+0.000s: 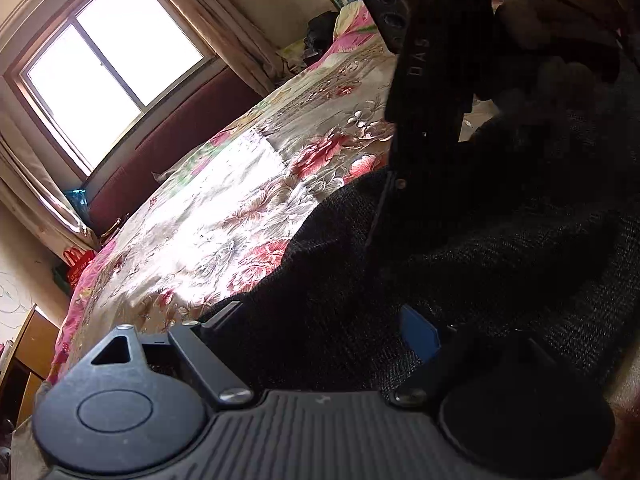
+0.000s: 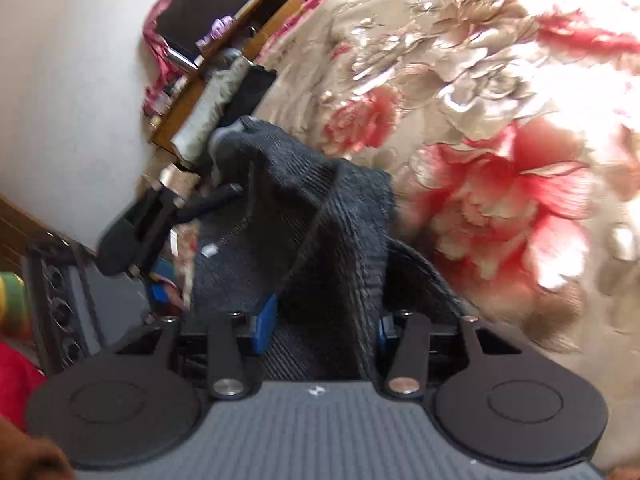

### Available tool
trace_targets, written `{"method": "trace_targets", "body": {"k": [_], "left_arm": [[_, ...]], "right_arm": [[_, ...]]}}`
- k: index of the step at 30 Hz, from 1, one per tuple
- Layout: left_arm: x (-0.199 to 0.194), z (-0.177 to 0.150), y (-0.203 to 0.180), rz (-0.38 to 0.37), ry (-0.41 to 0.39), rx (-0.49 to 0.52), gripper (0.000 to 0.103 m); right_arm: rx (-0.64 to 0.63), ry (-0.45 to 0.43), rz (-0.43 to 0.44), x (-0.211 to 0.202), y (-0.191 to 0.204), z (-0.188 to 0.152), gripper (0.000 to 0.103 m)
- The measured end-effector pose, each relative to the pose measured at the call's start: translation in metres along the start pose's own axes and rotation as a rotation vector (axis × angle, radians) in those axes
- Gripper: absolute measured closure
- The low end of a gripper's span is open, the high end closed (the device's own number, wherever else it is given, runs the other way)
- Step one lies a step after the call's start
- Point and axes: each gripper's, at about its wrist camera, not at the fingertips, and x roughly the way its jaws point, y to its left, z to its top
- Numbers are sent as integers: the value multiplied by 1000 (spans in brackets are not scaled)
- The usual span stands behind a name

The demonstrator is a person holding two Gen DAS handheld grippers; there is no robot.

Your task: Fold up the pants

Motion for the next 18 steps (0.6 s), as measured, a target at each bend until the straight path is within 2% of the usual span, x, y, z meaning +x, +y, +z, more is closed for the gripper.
{"method": "trace_targets", "body": {"k": [2,4,7,9,10,12,14,15,18], "left_arm": [[0,-1,0,0,1,-17,6],[-1,-1,0,-1,-2,-26,7],[-1,-2,-4,6,-12,-30,7],[-2,-3,-5,13,-15,-47,7],[-3,-4,-5,15,-14,-55,7],[-2,-2,-6,20,-13,-54,7],[0,-1,-5,23,-15,-36,7],[1,-1,-5,23,-16,-28,7],[-1,4,-6,33,-11,6,6]], "right_arm": [[34,-61,73,7,-1,7,55],[67,-120,98,7,-5,10,56],[185,-298,111,-14,-25,18,59],[275,-317,166,-19,-38,21,60],[282,-326,164,-19,-37,19,60],[207,-338,101,-21,-26,19,61],[222,-330,47,-21,-27,19,64],[241,-357,0,-28,-32,17,61],[338,-491,-134,-70,-42,-1,61]]}}
